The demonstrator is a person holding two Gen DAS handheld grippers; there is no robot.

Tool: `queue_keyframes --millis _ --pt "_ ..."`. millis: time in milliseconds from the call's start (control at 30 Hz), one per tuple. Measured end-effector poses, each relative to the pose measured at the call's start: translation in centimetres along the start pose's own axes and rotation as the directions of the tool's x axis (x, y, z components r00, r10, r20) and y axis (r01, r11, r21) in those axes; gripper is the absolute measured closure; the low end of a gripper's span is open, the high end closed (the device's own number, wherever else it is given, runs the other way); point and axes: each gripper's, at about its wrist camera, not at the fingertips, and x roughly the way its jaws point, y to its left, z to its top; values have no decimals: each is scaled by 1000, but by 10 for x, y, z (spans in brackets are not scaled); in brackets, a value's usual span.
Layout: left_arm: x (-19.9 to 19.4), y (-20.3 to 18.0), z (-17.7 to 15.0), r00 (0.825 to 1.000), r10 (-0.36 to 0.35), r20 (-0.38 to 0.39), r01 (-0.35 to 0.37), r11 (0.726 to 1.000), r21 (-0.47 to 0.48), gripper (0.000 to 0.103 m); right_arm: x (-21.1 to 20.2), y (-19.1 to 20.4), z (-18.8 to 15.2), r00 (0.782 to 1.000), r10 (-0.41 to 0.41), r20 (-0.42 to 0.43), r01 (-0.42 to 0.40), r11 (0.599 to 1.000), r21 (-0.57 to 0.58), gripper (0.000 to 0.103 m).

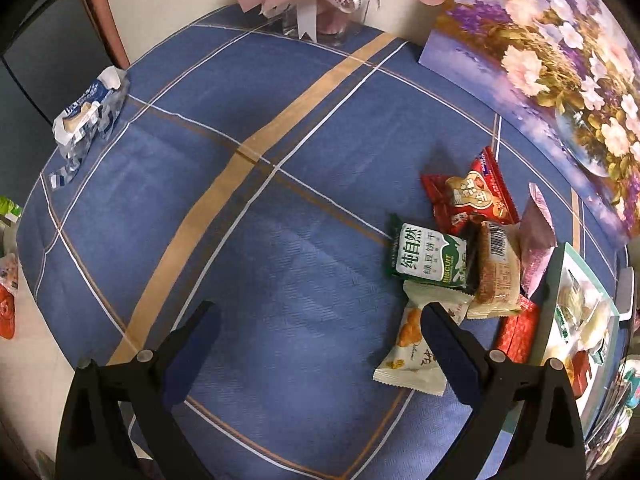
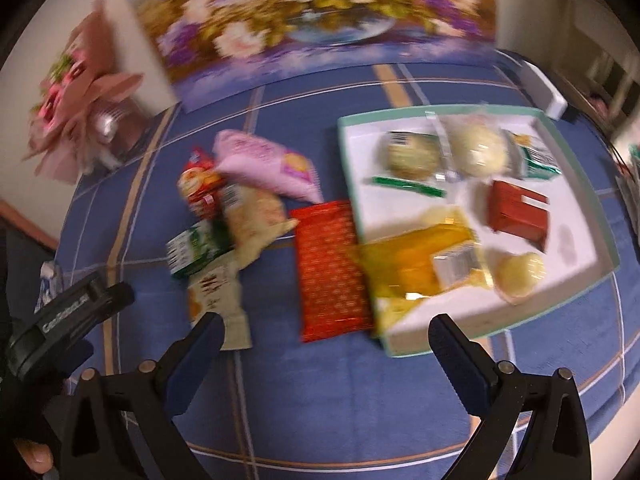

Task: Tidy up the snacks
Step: 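Withdraw both open tools from the tray back over the snack pile, then lower the left tool onto the white orange-printed snack pack and close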

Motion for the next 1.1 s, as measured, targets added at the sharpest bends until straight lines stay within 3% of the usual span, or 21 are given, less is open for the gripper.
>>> queue_keyframes --millis 333,800,1100 --pt "13 -2 0 999 5 -44 -5 1000 0 3 23 32 -3 997 65 -29 -67 994 -88 0" --pt "46 -29 -3 990 -9 -140 16 999 52 3 49 6 6 997 23 -75 -26 999 -34 0" --pt "57 -58 -5 984 -76 -164 92 992 88 3 46 -7 7 997 -4 -71 3 1000 -22 0"
